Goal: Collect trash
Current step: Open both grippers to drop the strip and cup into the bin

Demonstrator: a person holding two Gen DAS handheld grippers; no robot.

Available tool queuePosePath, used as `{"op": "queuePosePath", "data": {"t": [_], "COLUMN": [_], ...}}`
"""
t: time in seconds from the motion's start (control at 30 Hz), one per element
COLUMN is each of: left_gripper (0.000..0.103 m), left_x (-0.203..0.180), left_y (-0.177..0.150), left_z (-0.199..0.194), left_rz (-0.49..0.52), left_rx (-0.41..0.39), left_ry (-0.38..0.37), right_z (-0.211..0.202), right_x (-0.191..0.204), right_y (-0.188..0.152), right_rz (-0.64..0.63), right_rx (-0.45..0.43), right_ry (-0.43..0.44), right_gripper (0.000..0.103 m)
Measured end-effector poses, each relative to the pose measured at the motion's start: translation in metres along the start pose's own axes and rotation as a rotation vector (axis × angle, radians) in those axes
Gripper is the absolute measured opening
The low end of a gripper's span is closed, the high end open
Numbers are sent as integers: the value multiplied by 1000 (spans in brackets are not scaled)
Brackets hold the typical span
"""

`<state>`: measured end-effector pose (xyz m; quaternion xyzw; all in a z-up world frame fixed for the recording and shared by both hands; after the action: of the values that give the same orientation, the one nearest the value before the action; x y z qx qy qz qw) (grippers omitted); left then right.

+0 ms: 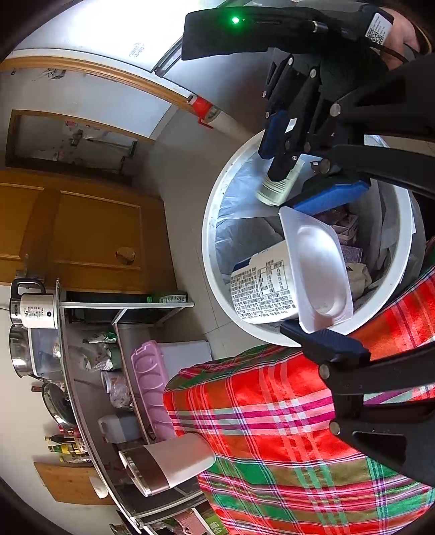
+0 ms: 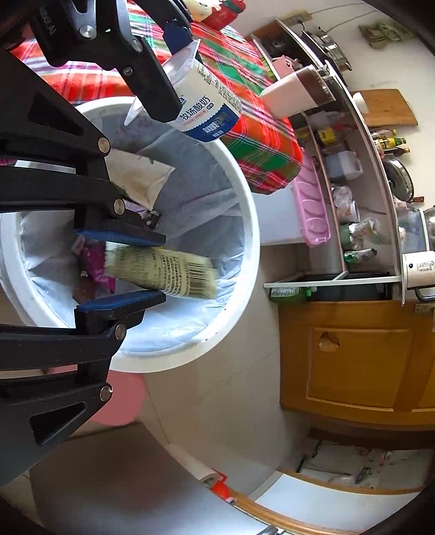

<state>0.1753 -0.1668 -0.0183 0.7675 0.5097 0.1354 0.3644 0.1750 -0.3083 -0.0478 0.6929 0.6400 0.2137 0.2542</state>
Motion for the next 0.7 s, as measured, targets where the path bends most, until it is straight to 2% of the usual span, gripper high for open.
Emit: {"op": "queuePosePath", "data": {"t": [0.1, 0.23, 0.7], "left_gripper": [65, 70, 71], "left_x": [1, 2, 2], "left_y": [-2, -2, -17], "left_z": [2, 0, -35], "left_rz": [3, -5, -22], "left_rx": [7, 3, -51], "left_ry": [13, 0, 5], "right_z": [2, 0, -40], "right_x": [-1, 1, -1], "right_y": [0, 0, -13], "right_rz": [-5, -4, 55], "right_rx": [3, -4, -79], "right_ry": [-6, -2, 25], "right_gripper": [29, 41, 41]}}
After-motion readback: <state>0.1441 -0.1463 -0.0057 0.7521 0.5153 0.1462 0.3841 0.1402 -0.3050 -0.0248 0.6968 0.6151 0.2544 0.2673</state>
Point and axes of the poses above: each gripper's, at about its wrist camera, not at the fingertips, and z roughly the way its jaws point, x to its left, y to its top, the point moved 4 cm from there along z, roughly the way its jaws point, and after that the axes turned 6 degrees about -y, right-handed, at the moved point
